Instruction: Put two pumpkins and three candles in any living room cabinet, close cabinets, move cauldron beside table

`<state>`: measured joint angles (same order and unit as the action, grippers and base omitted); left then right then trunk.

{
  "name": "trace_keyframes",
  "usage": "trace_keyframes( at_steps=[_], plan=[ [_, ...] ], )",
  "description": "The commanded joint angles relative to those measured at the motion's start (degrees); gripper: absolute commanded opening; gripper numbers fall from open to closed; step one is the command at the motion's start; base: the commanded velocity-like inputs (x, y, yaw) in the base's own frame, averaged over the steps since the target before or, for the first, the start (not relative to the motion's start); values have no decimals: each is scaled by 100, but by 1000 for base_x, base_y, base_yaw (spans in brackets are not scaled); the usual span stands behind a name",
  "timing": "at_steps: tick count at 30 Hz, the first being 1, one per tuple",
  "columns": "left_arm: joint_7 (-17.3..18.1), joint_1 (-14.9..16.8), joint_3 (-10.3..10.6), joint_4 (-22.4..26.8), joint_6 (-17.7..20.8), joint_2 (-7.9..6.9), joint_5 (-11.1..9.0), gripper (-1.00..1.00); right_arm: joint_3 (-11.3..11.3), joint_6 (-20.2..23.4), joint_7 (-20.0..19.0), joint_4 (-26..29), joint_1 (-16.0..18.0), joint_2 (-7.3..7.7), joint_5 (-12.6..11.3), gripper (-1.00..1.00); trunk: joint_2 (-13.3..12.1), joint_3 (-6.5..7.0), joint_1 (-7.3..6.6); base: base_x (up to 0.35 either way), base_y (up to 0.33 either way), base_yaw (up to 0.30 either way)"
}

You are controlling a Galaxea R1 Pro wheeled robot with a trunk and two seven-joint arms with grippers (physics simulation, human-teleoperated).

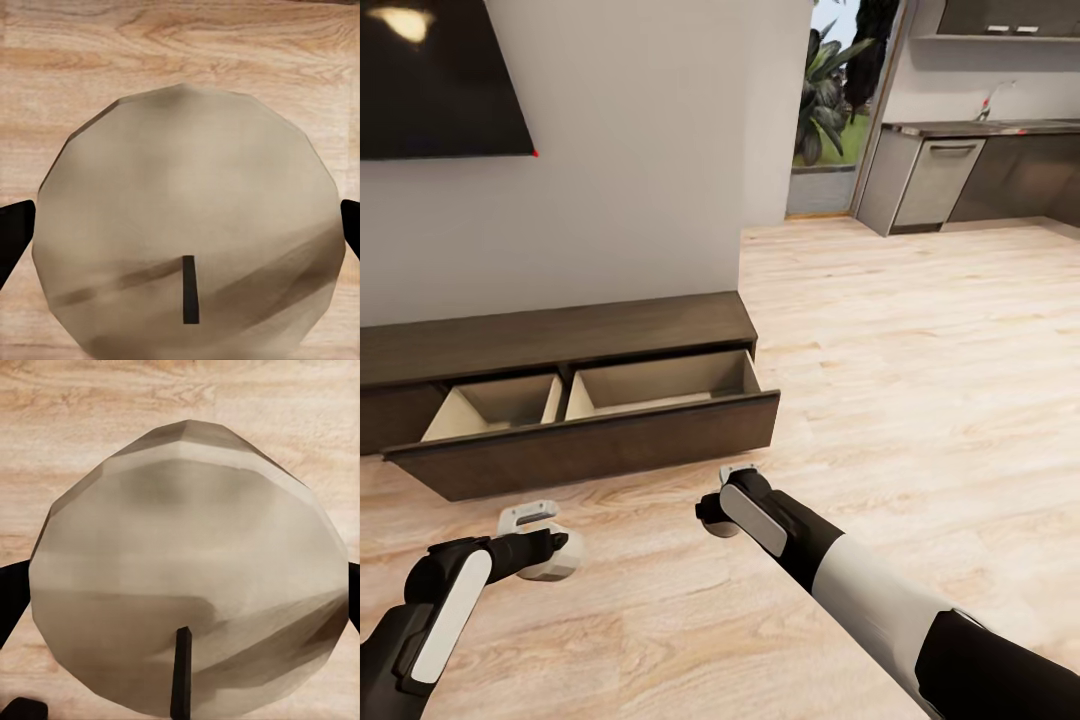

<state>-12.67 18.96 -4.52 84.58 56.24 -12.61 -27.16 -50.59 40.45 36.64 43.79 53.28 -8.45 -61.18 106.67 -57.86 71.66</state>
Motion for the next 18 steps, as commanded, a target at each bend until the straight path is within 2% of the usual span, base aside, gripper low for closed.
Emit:
trace_keyframes(
  at_steps=[1, 18],
  plan=[
    [-46, 3, 2, 6, 19, 1, -52, -100, -20, -2, 53, 6, 6, 2, -61, -100, -39, 14, -23, 0, 0, 0],
    [-45, 3, 4, 4, 19, 4, -84, -100, -21, -2, 53, 7, 6, 2, -61, -100, -721, 319, -396, 0, 0, 0]
  ],
)
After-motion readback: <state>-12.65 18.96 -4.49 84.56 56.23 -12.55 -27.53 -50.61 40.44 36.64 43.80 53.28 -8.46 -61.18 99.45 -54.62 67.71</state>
